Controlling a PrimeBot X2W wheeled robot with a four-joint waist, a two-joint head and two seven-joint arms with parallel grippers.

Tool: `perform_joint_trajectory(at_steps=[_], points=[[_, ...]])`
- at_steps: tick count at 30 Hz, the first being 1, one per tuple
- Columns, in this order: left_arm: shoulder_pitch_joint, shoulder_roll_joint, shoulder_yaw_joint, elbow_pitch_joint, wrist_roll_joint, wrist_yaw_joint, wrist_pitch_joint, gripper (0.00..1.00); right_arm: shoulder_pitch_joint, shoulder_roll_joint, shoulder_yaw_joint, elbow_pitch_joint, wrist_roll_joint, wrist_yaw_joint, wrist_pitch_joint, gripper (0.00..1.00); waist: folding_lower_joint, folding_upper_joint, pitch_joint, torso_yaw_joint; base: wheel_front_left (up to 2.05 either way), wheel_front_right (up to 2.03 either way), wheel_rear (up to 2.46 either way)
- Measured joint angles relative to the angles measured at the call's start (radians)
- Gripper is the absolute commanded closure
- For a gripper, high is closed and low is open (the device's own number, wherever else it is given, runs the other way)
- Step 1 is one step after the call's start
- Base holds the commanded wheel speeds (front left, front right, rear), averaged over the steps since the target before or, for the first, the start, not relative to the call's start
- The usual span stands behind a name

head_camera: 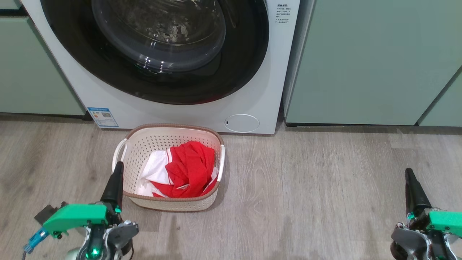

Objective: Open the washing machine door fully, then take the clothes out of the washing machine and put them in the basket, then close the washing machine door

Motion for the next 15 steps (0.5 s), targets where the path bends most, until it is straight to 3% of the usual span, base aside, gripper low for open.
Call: perform_joint_trajectory(at_steps=[15], points=[[0.0,0.0,0.0,0.0,0.0,0.0,0.0,1.0,0.0,0.0,0.0,0.0,0.0,0.0,0.0,1.0,0.0,0.0,0.0,0.0,0.0,0.0,0.0]])
